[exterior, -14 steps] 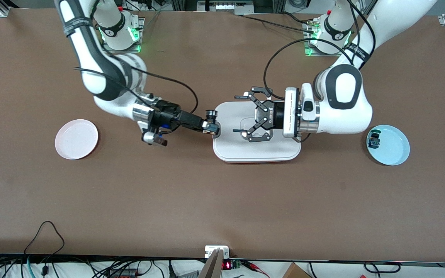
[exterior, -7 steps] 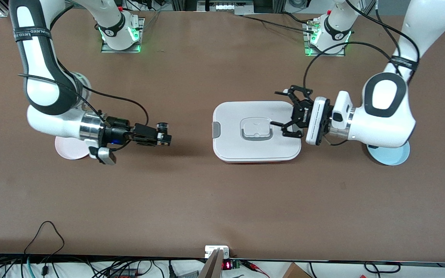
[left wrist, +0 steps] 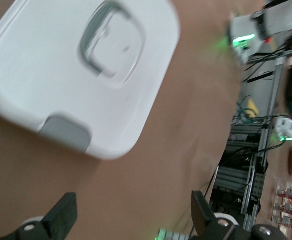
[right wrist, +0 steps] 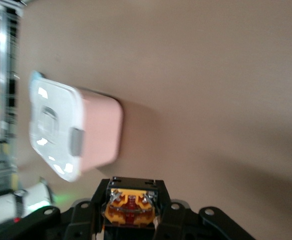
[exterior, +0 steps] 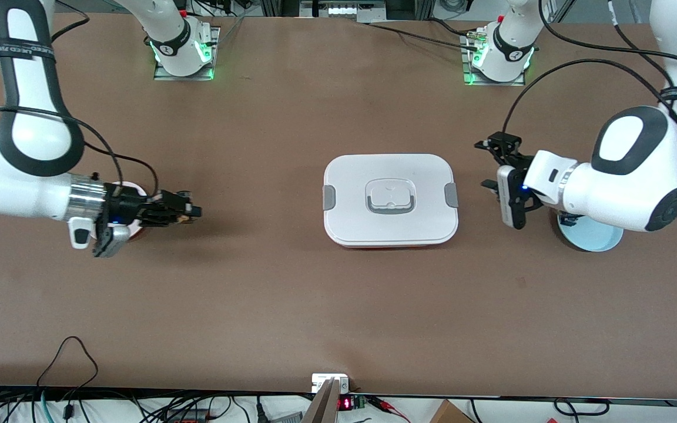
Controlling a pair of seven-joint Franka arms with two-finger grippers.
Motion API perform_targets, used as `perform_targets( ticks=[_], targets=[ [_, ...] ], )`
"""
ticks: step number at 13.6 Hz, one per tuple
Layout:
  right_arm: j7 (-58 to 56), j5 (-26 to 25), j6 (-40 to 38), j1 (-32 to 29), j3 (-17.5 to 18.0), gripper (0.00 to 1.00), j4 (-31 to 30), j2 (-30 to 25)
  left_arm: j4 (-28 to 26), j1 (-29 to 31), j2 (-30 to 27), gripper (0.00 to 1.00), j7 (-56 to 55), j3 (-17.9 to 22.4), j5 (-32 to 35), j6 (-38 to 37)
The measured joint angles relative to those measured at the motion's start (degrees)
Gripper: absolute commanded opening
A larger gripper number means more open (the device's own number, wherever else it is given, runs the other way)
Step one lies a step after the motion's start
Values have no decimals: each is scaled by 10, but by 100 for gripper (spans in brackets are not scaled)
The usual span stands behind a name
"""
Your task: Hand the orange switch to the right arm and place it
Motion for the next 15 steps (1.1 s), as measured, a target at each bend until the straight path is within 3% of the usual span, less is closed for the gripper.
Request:
perform_targets(
  ticks=[4,7,12,13,15],
  targets=[
    [-24,-210,-12,-40,-6,0,29,-3,70,-10,-1,100,-138,-3,121,-85],
    [-24,-316,70,-41,-28,0,6,-3,130,-29,-7,100,-256,-5,175,-149],
    [-24,-352,328,-42,-51,0,-177,-1,206,-41,-22,100,-300,7,252,-176],
    [-24,-352,380,-42,-51,0,-218,0,214,-51,-35,100,-313,33,252,-172],
    [-20,-352,452,-41,-50,0,-282,2,217,-98,-72,100,-341,123,248,-144]
  ],
)
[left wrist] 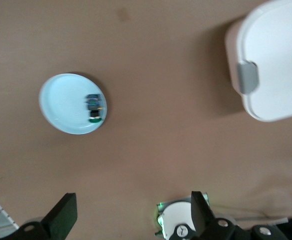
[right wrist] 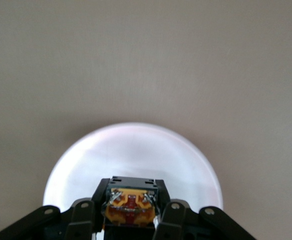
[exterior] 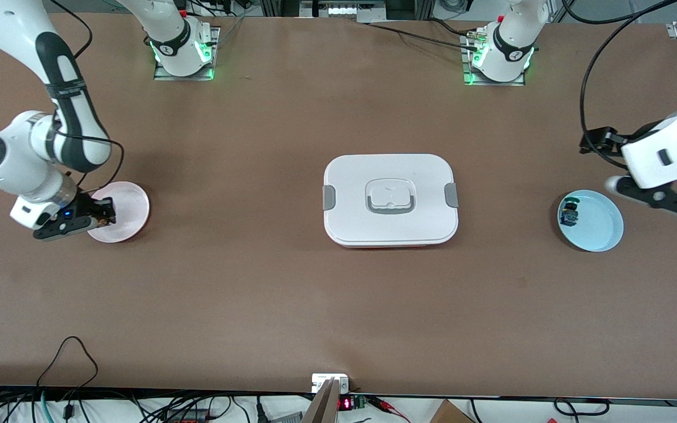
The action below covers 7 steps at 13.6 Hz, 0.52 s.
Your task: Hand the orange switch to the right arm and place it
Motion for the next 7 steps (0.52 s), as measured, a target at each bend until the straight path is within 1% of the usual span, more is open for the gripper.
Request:
perform_targets(
  ticks=[1,2,4,5,6,7],
  targets=[
    [2,0,14,0,0,0,-17,0,-9,-31,-21,100,-18,51,-12,22],
    [4,0,21,0,0,0,-26,0,-30,-55,-45,100,-38,97,-37,49],
    [12,0,32,1,0,0,-34,0,-103,-88,-99,100,-60,181,-99,106],
    [13,0,41,1,0,2,-39,1,-135,-103,-119,100,-60,216,-113,129],
    [14,0,48,1,0,6,-42,3,-164,-116,-135,100,-60,241,-117,153],
    [14,0,52,1,0,21,-44,6,-193,-125,-148,100,-60,253,-118,179]
  ],
)
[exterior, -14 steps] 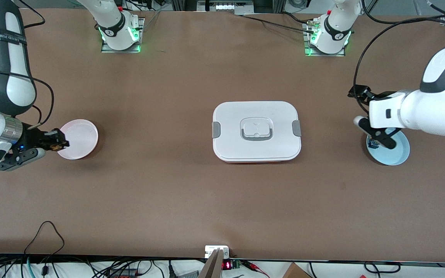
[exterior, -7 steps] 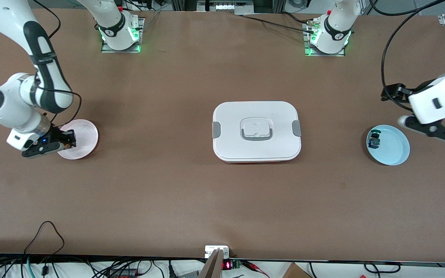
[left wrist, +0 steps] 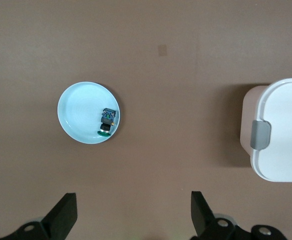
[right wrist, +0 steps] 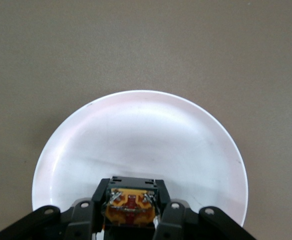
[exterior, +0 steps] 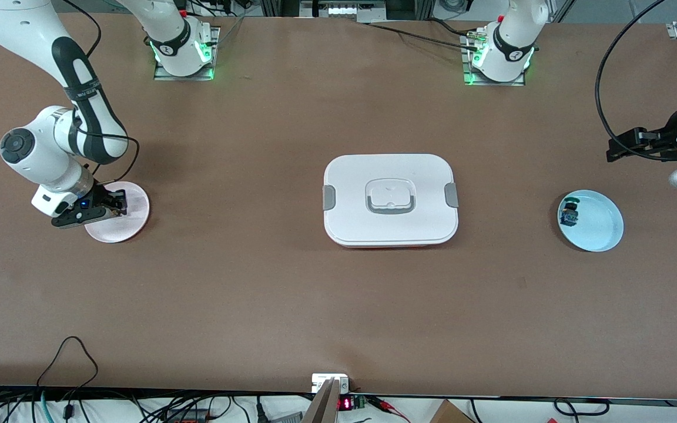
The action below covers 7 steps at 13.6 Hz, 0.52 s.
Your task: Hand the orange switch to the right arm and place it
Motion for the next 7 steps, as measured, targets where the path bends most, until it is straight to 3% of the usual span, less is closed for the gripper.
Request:
perform_targets(
  ticks=[1,3,4,7],
  targets=[
    [2,1,3,0,0,37,-1,4,-34,-8,-12,100,-1,5,0,28],
    [18,1,6,1,0,91,-1,10,-105,-26,-39,100,-5,8,0,94],
    [23,1,7,2,0,100,-1,11,-129,-36,-52,100,-5,12,0,109],
    [37,1,4,8,1,100,5,3,-152,-77,-78,100,-5,43,0,121]
  ],
)
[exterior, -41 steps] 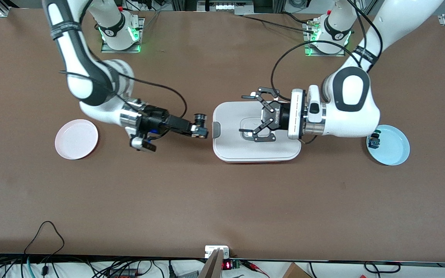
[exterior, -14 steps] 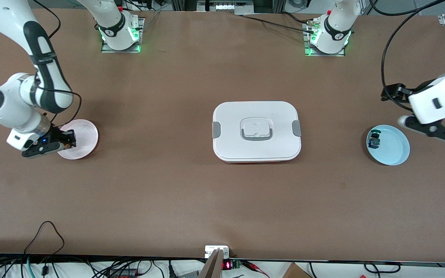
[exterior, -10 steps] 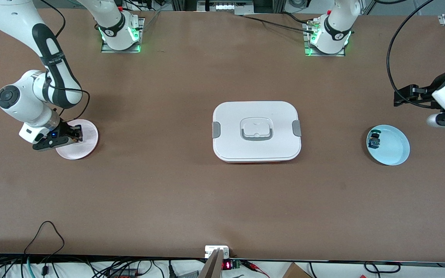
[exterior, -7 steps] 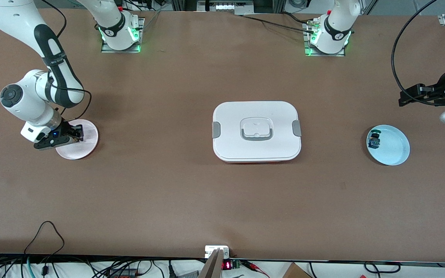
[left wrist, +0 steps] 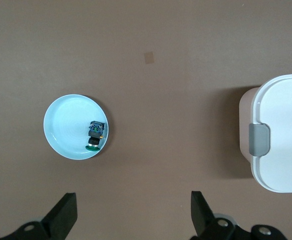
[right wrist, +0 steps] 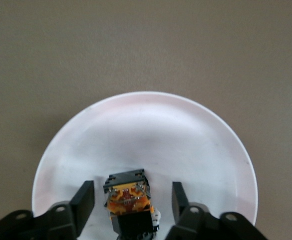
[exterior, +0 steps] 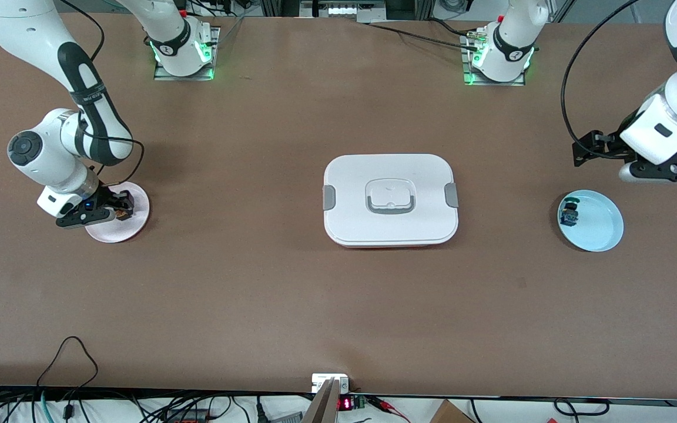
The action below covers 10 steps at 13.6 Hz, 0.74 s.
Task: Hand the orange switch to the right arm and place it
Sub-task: 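Lower the switch onto the white plate and open the right gripper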
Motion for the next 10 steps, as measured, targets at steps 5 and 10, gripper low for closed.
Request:
perform_targets(
  ticks=[5,10],
  targets=[
    [36,-1,-135,34,1,100,50,-85,-3,-2,-1,100,9,16,0,1],
    [86,-41,-360,43,2,100,186,-143,-3,-2,0,100,9,16,0,1]
  ],
)
